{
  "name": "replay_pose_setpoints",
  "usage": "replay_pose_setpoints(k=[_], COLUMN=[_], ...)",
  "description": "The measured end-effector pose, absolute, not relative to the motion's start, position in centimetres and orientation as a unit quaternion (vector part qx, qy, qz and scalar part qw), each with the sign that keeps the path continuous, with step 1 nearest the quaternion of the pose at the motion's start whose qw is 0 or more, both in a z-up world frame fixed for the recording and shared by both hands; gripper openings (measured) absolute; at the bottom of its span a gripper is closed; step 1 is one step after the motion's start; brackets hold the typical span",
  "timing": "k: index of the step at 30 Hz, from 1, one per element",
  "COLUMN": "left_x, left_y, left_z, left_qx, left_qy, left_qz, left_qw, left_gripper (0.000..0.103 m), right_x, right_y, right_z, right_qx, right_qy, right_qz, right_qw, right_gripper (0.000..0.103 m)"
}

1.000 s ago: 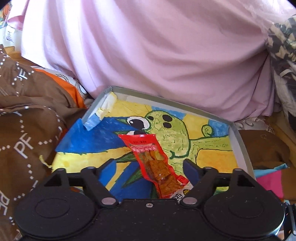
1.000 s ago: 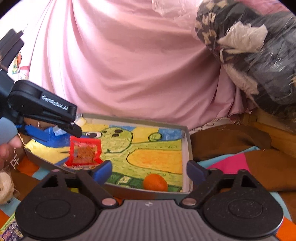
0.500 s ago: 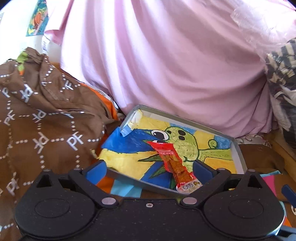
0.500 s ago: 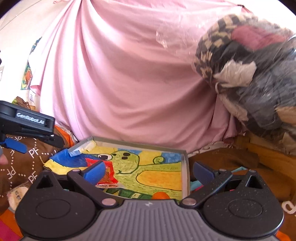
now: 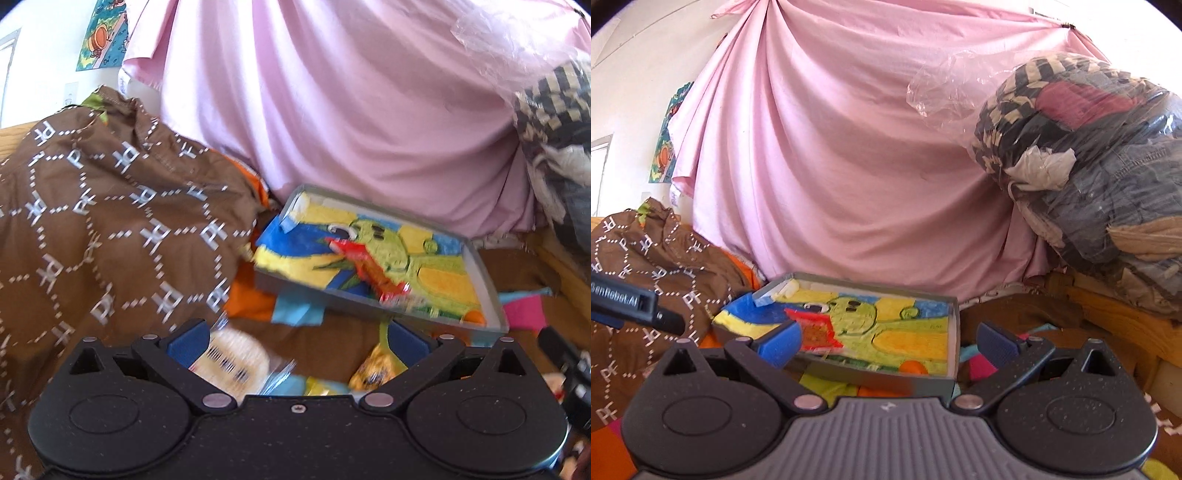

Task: Organize snacks
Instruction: 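Withdraw both tools from the tray back over the loose snacks, then move the left tool to the blue Ca milk-powder stick while the right tool moves to the TOAST bag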

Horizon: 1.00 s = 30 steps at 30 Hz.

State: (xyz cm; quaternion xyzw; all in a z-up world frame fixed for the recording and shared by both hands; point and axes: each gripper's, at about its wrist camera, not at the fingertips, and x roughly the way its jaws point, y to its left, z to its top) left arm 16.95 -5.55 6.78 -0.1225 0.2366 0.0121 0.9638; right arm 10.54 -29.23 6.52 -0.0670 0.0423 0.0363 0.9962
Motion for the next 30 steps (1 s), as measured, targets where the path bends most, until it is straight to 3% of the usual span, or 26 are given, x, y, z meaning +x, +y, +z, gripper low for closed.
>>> replay_pose_setpoints(k=[10,23,30], left_x=[12.6,8.8,8.4], left_y=[-4.3,-5.2,-5.3], left_z=[3.8,1.4,0.3], left_qx=[-0.108,-0.042,-0.021], left_qy=[0.288,0.349,0.377], left_qz=[0.003,-0.046,-0.049], left_qw=[0.951,0.935,0.925], left_gripper=[0.102,0.102,0.102], right_x=[7.0,4.7,4.7], right_y=[-28.2,-26.6,-25.3], right_z=[5.2,1.9,0.6], right_qx=[-0.057,-0.086,-0.12], right_qy=[0.105,0.251,0.281], right_qz=[0.043,0.1,0.12], right_qw=[0.992,0.959,0.944], right_gripper=[0.103,0.103,0.103])
